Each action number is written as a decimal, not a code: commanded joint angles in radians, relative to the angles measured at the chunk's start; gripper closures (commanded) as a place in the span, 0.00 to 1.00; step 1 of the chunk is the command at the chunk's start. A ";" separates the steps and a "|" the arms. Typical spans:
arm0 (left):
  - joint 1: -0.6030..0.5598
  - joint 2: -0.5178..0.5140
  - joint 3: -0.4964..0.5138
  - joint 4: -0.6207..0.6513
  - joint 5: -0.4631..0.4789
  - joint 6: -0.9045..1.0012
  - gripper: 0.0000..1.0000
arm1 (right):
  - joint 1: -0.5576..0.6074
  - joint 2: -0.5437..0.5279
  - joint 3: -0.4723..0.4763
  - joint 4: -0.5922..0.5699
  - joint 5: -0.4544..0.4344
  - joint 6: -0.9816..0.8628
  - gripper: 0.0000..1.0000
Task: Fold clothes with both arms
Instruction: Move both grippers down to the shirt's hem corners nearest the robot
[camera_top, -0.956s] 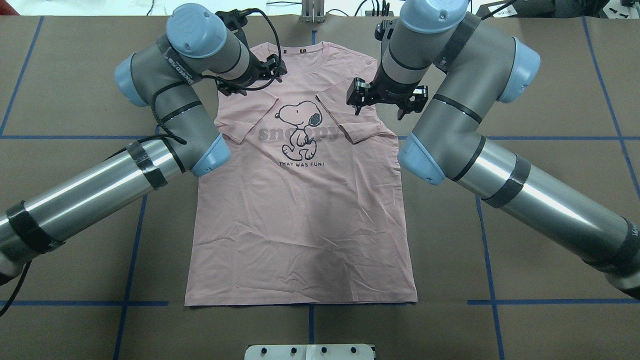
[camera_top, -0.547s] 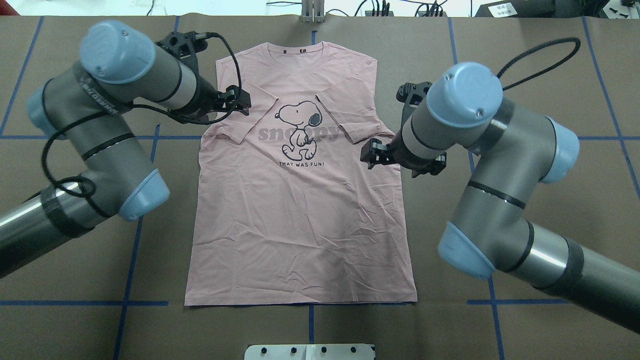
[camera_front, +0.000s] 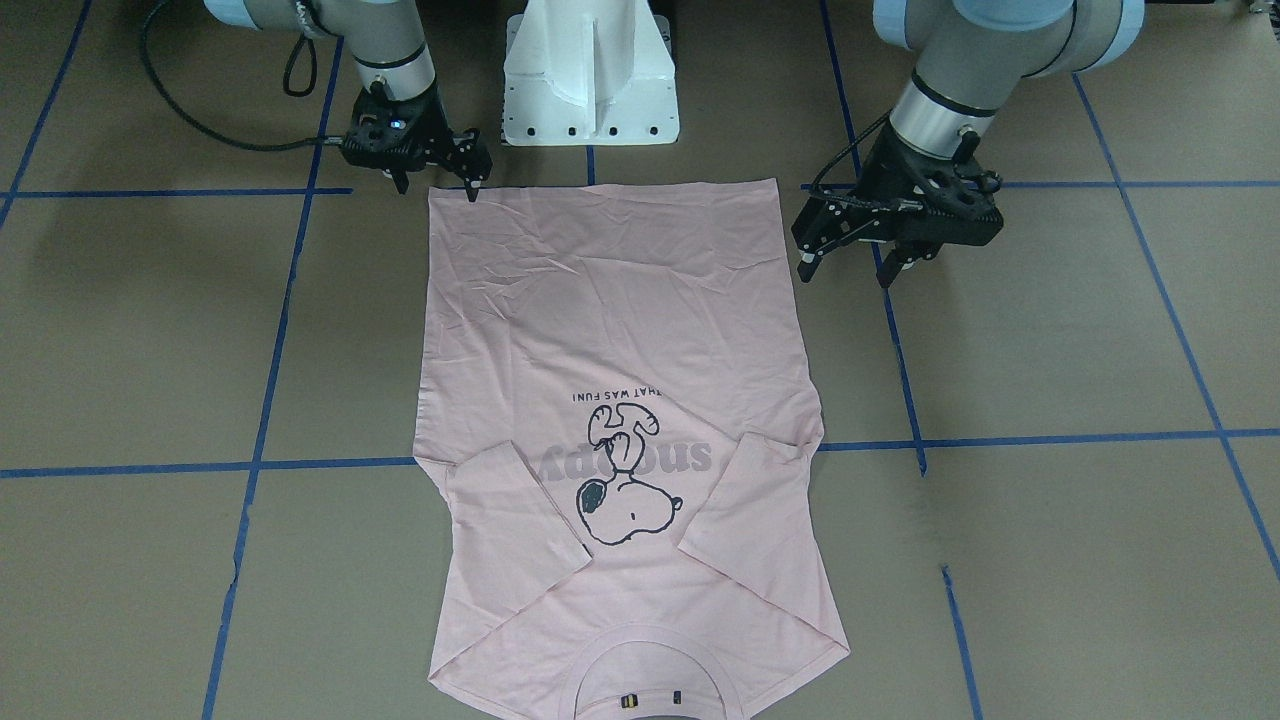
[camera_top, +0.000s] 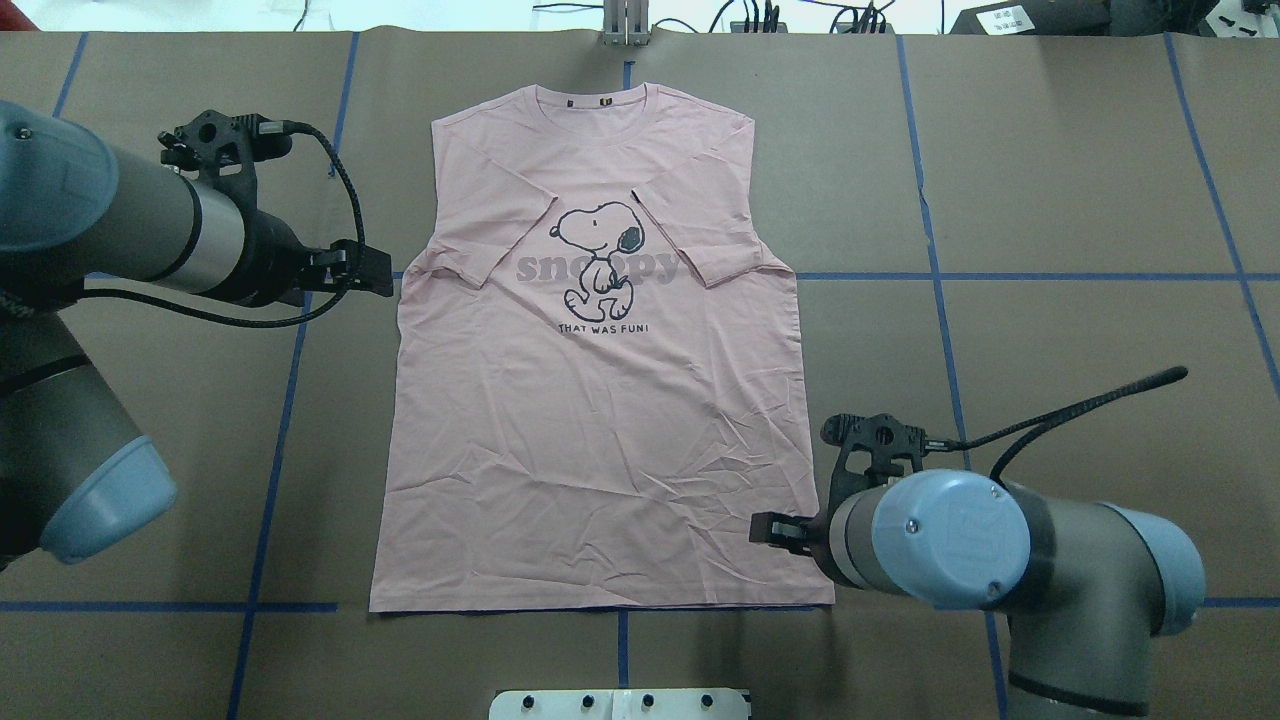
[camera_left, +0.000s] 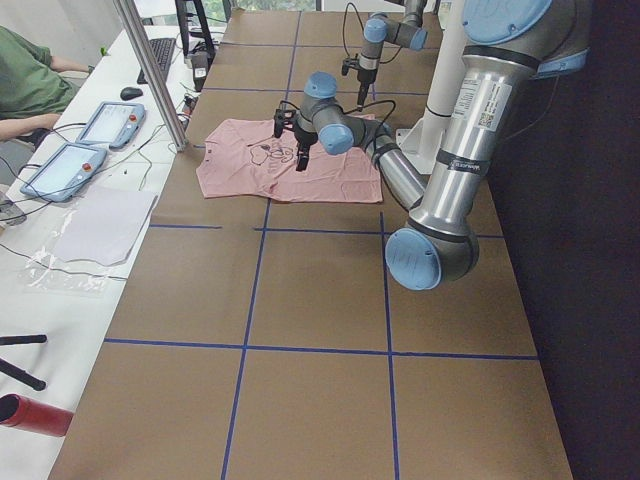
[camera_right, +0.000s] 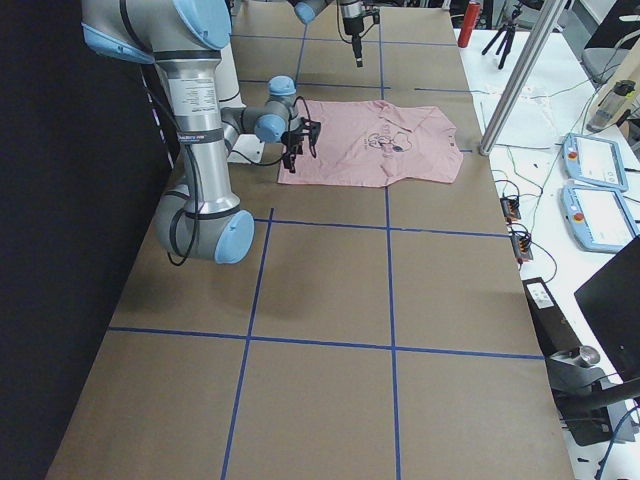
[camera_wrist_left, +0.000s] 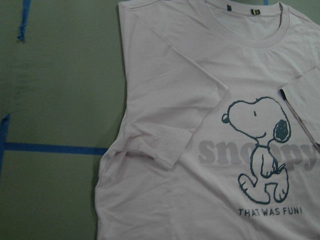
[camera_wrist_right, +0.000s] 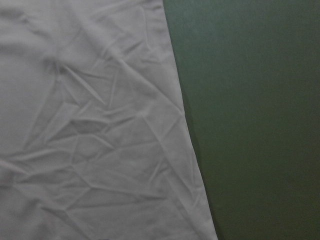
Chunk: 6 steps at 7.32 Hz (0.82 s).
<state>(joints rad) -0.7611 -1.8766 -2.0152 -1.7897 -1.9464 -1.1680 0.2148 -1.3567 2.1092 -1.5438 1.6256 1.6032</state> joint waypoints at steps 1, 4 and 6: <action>0.005 0.007 -0.004 -0.003 -0.006 -0.002 0.00 | -0.077 -0.035 -0.006 -0.001 -0.066 0.024 0.00; 0.005 0.005 -0.004 -0.010 -0.009 -0.002 0.00 | -0.077 -0.024 -0.072 0.001 -0.065 0.011 0.00; 0.005 0.005 -0.005 -0.010 -0.009 -0.002 0.00 | -0.071 -0.024 -0.077 0.001 -0.059 0.009 0.00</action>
<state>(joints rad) -0.7563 -1.8718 -2.0194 -1.7988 -1.9558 -1.1708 0.1421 -1.3807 2.0383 -1.5438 1.5630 1.6139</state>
